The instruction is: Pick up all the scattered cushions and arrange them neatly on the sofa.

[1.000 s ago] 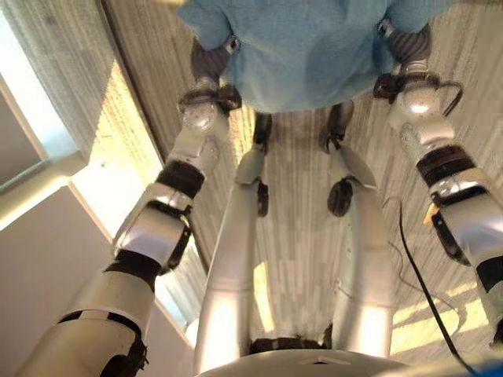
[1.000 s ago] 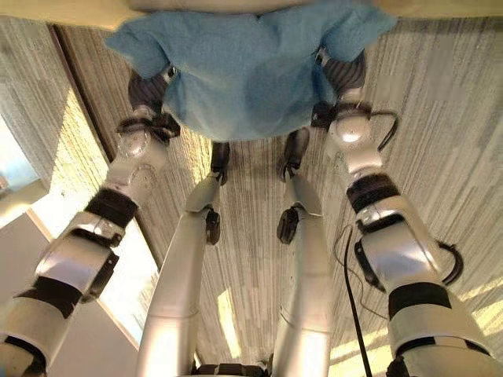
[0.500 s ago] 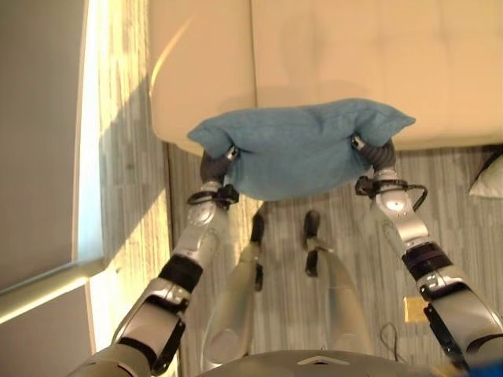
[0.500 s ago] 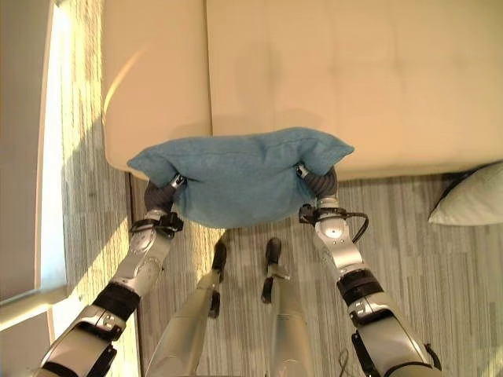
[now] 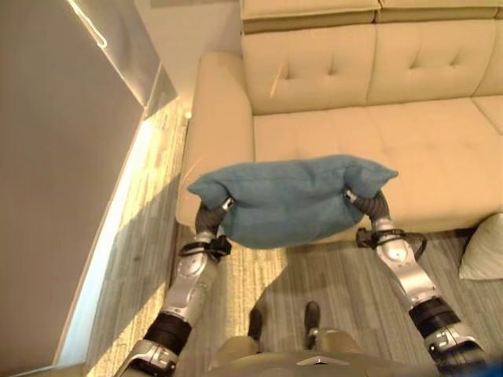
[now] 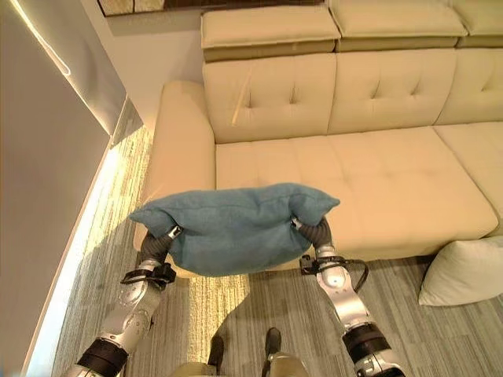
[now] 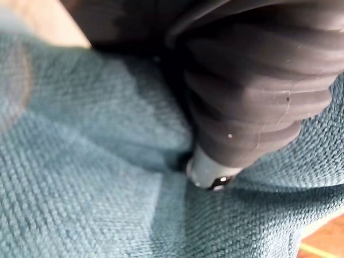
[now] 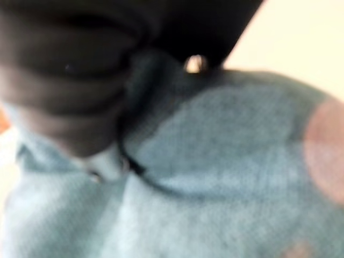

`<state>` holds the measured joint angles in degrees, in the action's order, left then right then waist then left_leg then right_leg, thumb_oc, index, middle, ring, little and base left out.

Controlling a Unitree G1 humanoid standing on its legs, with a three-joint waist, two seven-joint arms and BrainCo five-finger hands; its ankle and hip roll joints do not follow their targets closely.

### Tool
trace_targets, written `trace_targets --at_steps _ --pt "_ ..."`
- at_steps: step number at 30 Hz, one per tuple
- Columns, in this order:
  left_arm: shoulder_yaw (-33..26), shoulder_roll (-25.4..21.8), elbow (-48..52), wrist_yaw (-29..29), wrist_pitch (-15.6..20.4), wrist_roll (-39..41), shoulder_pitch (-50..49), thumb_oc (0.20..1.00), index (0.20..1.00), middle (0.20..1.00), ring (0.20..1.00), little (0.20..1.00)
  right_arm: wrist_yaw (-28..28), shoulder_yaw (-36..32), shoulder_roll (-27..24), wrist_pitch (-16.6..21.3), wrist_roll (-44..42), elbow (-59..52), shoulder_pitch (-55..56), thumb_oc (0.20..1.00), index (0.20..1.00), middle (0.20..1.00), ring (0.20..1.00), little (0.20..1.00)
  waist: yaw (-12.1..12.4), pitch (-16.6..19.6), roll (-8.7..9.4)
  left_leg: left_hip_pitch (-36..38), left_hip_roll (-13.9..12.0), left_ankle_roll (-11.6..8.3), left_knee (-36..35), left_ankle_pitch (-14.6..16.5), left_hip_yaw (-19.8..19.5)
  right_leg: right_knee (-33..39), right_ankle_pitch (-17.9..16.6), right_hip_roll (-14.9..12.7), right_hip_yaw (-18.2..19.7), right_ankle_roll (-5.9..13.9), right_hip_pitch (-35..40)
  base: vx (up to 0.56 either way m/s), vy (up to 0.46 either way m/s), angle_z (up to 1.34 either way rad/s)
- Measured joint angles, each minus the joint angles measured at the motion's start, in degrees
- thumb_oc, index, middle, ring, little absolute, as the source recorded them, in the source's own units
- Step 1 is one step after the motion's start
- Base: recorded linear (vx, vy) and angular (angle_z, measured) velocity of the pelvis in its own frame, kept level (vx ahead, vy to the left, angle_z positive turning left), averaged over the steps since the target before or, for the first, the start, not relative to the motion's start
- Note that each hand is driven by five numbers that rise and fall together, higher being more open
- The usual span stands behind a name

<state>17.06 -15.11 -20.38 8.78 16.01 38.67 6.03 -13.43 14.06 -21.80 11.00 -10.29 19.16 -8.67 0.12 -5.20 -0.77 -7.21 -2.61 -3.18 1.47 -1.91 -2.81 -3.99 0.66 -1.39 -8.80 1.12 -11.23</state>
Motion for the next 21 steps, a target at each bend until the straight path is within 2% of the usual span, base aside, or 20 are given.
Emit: trace_targets --at_steps 2,4,6,7,8,9,10,11,12,13,15,16,17,19,20,21 --pt "0.07 1.26 -1.74 -0.01 -0.58 0.06 -0.40 0.200 0.200 0.200 0.200 0.200 -0.03 0.08 -0.62 -0.41 0.48 -0.01 0.14 0.200 0.200 0.200 0.200 0.200 -0.43 0.11 0.46 -0.86 0.02 -1.40 2.29 -1.02 -1.05 0.93 -0.18 0.09 -0.05 -0.77 0.82 0.02 0.020 0.00" --pt "1.30 1.33 -1.78 -0.14 -0.70 0.07 -0.36 0.200 0.200 0.200 0.200 0.200 -0.26 -0.48 -1.29 -0.50 0.47 -0.09 0.15 0.200 0.200 0.200 0.200 0.200 -0.87 0.27 1.33 -2.69 2.42 -0.94 2.82 -0.55 -2.74 2.15 -0.75 -0.67 0.11 -1.49 0.79 0.06 0.082 -0.05" --pt "2.14 1.41 -1.77 -0.25 -0.76 0.04 -0.30 0.200 0.200 0.200 0.200 0.200 -0.26 -0.95 -1.73 -0.54 0.47 -0.09 0.28 0.200 0.200 0.200 0.200 0.200 -1.71 0.36 1.20 -2.95 4.88 -0.77 0.58 -0.65 -3.59 3.17 -1.78 -0.77 0.16 -1.76 1.15 0.11 0.220 -0.03" --pt "2.20 1.42 -1.75 -0.27 -0.76 0.07 -0.30 0.200 0.200 0.200 0.200 0.200 -0.25 -0.95 -1.35 -0.59 0.47 -0.20 0.25 0.200 0.200 0.200 0.200 0.200 -2.27 0.34 1.24 -3.51 6.42 0.01 0.48 -0.26 -4.68 3.55 -2.89 -0.70 0.99 -1.13 1.20 0.13 0.256 -0.21" --pt "1.92 1.38 -1.75 -0.27 -0.79 0.08 -0.54 0.200 0.200 0.200 0.200 0.200 -0.25 -0.99 -1.29 -0.63 0.49 -0.31 0.05 0.200 0.200 0.200 0.200 0.200 -2.09 0.23 1.41 -3.61 8.24 2.29 0.15 0.84 -6.99 3.97 -3.37 -0.70 2.65 -1.14 1.18 0.09 0.208 -0.74" --pt "1.27 1.32 -1.75 -0.32 -0.81 0.07 -1.08 0.200 0.200 0.200 0.200 0.200 -0.07 -1.07 -0.90 -0.63 0.52 -0.43 -0.02 0.200 0.200 0.200 0.200 0.200 -0.85 0.21 1.04 -2.65 9.56 4.61 -1.41 0.27 -8.90 3.58 -3.55 -0.10 5.30 -0.94 0.81 0.08 0.199 -1.11" --pt "0.92 1.30 -1.75 -0.57 -0.83 0.07 -1.38 0.200 0.200 0.200 0.200 0.200 0.16 -0.95 -0.89 -0.63 0.53 -0.75 0.21 0.200 0.200 0.200 0.200 0.200 -0.71 0.21 -0.46 -1.79 8.96 5.67 -1.32 -0.84 -8.87 2.87 -3.51 1.19 6.52 -0.92 0.75 0.08 0.199 -1.24" --pt "0.25 0.94 -1.75 -1.29 -0.91 0.06 -1.53 0.200 0.200 0.200 0.200 0.200 0.46 -0.92 -0.23 -0.73 0.51 -0.75 0.50 0.200 0.200 0.200 0.200 0.200 -0.83 0.21 -1.22 -1.32 8.48 7.05 -1.20 -1.60 -7.15 0.45 -2.49 1.59 7.85 -0.48 -0.33 0.06 0.195 -1.05" --pt "-0.29 0.66 -1.62 -1.58 -0.90 0.04 -1.53 0.200 0.200 0.200 0.200 0.200 0.75 -0.93 0.11 -0.73 0.55 -1.01 0.76 0.200 0.200 0.200 0.200 0.200 -0.78 0.09 -0.99 -1.02 8.72 7.54 -1.27 -1.31 -4.79 -2.89 -0.56 0.80 8.36 0.51 -2.10 0.03 0.170 -1.10" --pt "-0.89 0.43 -1.63 -1.75 -0.93 0.05 -1.67 0.200 0.200 0.200 0.200 0.200 1.08 -0.86 0.71 -0.73 0.66 -1.07 0.76 0.200 0.200 0.200 0.200 0.200 -0.64 -0.05 -0.81 -0.59 9.27 7.92 -1.24 -1.04 -2.17 -6.46 1.30 -0.89 7.95 1.44 -3.97 0.04 0.181 -1.06" --pt "-1.75 -0.93 -1.62 -2.28 -0.98 0.08 -1.84 0.200 0.200 0.200 0.200 0.200 1.44 -0.26 1.81 -0.73 1.51 -1.19 0.62 0.200 0.200 0.200 0.200 0.200 -0.18 -1.11 -0.10 0.74 10.03 9.03 -0.91 -0.13 2.45 -14.03 3.32 -3.98 7.07 4.71 -7.07 0.08 0.121 -1.12" --pt "-2.64 -1.67 -1.63 -2.40 -0.98 0.08 -2.58 0.200 0.200 0.200 0.200 0.200 1.64 0.40 3.04 -0.73 1.55 -1.23 0.64 0.200 0.200 0.200 0.200 0.200 0.34 -1.61 0.48 0.98 10.18 9.39 0.35 1.05 3.94 -16.02 3.63 -5.49 6.03 5.25 -7.48 0.10 0.011 -1.08" --pt "-4.26 -1.56 -1.63 -2.44 -1.14 0.09 -3.52 0.200 0.200 0.200 0.200 0.200 2.22 1.47 3.34 -0.80 1.65 -1.66 0.97 0.200 0.200 0.200 0.200 0.200 0.69 -1.84 0.94 1.59 9.97 8.28 0.36 2.33 5.40 -15.66 3.64 -7.69 3.69 5.32 -7.09 0.18 -0.033 -0.84" --pt "-5.87 -1.58 -1.62 -2.54 -1.16 0.08 -4.24 0.200 0.200 0.200 0.200 0.200 3.10 2.51 3.28 -0.89 1.66 -1.95 0.92 0.200 0.200 0.200 0.200 0.200 1.12 -2.23 2.07 2.61 9.29 7.91 -0.73 2.99 6.60 -9.66 2.70 -9.05 0.09 6.54 -5.10 0.21 -0.028 -0.63" --pt "-7.11 -1.25 -1.74 -2.59 -1.17 0.10 -5.01 0.200 0.200 0.200 0.200 0.200 3.87 3.29 3.13 -1.08 1.75 -1.96 0.10 0.200 0.200 0.200 0.200 0.200 2.22 -2.33 2.55 2.99 8.50 8.13 -1.30 3.17 7.59 -7.96 1.29 -8.43 -1.45 6.90 -5.77 0.32 -0.052 -0.56" --pt "-7.27 -1.11 -1.80 -2.58 -1.59 0.09 -5.00 0.200 0.200 0.200 0.200 0.200 4.22 3.56 2.70 -1.29 2.29 -2.00 -0.24 0.200 0.200 0.200 0.200 0.200 2.46 -2.44 2.39 3.06 7.10 8.16 -1.38 2.93 7.68 -6.16 -0.39 -6.18 -0.19 6.83 -6.83 0.31 -0.092 -0.28"
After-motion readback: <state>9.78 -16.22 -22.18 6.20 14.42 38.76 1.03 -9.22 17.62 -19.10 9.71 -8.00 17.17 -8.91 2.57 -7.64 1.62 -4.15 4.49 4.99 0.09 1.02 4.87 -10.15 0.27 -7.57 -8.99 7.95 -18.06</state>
